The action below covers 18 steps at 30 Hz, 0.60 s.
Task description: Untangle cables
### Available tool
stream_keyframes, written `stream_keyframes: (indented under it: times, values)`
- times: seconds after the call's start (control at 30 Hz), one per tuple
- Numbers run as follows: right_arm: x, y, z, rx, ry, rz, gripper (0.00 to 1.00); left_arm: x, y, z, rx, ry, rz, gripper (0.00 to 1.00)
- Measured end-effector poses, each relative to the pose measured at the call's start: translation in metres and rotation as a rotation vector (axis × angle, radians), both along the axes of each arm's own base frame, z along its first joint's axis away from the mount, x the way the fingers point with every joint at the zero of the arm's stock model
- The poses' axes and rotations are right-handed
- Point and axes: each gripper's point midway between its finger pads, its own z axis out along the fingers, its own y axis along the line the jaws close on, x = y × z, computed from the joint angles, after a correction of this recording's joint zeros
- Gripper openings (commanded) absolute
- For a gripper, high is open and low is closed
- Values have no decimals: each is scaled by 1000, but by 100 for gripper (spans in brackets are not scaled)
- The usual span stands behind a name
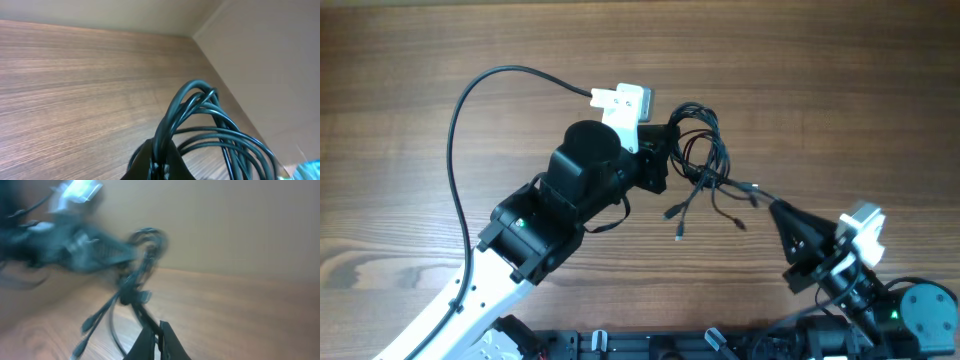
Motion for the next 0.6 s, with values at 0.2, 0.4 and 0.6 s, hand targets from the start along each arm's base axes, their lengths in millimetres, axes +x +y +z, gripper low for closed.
stream_keyframes:
  times: [0.2,0.4,0.6]
  values:
    - [18,-50,-35,236,265,-350,81,1,-1,5,26,-59,-53,4]
    - [-8,9,-11,-110,-26,76,93,0,-5,11,15,-89,-75,4]
    - [-45,46,21,-206,-302,374,93,-23,-29,21,-20,-117,-197,4]
